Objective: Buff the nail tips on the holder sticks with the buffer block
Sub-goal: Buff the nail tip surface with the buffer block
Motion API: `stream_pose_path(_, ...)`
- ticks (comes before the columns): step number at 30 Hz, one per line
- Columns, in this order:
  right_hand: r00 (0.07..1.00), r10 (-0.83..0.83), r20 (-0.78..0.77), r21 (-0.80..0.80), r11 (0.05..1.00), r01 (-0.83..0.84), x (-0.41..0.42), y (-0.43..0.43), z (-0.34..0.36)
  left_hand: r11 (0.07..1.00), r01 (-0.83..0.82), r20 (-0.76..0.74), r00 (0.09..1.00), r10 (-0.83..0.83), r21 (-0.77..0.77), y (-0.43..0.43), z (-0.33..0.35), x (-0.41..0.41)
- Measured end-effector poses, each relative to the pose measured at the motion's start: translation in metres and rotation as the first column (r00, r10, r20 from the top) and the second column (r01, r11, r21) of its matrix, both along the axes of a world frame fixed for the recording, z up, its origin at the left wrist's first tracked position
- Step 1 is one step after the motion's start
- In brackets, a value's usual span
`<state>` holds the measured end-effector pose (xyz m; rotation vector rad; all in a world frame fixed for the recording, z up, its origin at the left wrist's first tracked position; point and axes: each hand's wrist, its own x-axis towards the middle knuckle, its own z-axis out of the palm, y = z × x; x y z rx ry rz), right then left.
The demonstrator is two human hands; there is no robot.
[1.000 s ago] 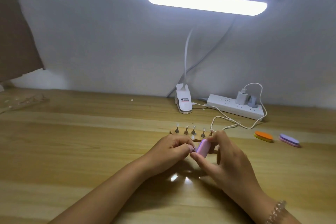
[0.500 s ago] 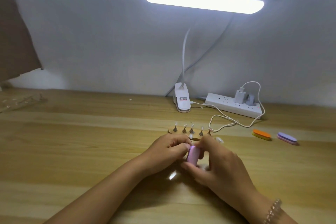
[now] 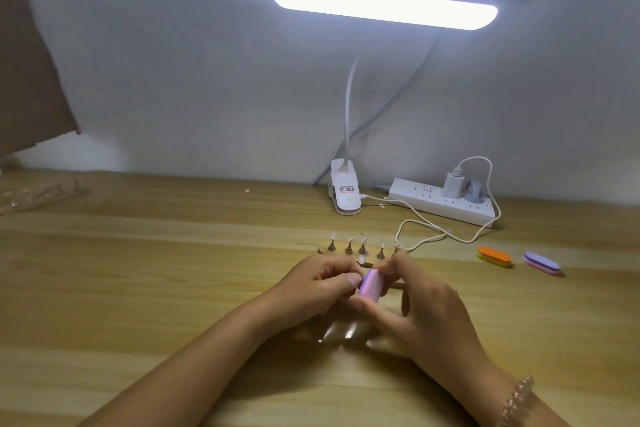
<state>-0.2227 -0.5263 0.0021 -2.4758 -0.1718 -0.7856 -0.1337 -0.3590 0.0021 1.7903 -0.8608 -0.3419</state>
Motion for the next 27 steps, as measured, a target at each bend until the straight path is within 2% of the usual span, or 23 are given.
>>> stream_pose_path(2,1.0,0.021,0.001,-0.043,0.999,-0.021,-0.002,0.003,-0.002,1.0,-0.009,-0.01,1.0,0.009,-0.005,0.001,0.0,0.001)
stream_pose_path(6,0.999,-0.02,0.034,0.03,0.999,0.019,0.001,-0.001,0.003,1.0,-0.001,-0.019,1.0,0.0,-0.013,0.0,0.0,0.002)
stream_pose_path(10,0.999,0.024,0.039,-0.083,0.996,-0.021,-0.002,0.004,-0.002,1.0,0.004,-0.031,1.0,-0.005,-0.015,0.0,-0.001,0.002)
stream_pose_path(14,0.999,-0.032,0.023,0.019,0.999,0.031,0.002,-0.002,0.0,0.999,0.001,-0.046,0.999,-0.003,-0.036,-0.002,-0.002,0.0)
stream_pose_path(19,0.999,0.037,0.029,-0.082,0.996,-0.034,-0.001,0.003,-0.004,1.0,0.009,-0.011,1.0,-0.009,0.001,0.002,-0.001,0.002)
stream_pose_path(23,0.999,-0.004,0.041,0.092,0.996,0.0,0.005,-0.005,0.0,1.0,0.018,-0.008,1.0,-0.018,0.01,0.002,0.001,-0.001)
stream_pose_path(24,0.999,-0.015,0.049,0.09,0.996,0.011,0.006,-0.006,0.0,1.0,0.018,-0.005,1.0,-0.018,0.015,0.003,0.001,-0.001)
stream_pose_path(27,0.998,0.033,0.051,-0.06,0.998,-0.03,0.002,0.0,-0.003,1.0,0.013,-0.023,1.0,-0.013,0.021,0.004,0.001,0.0)
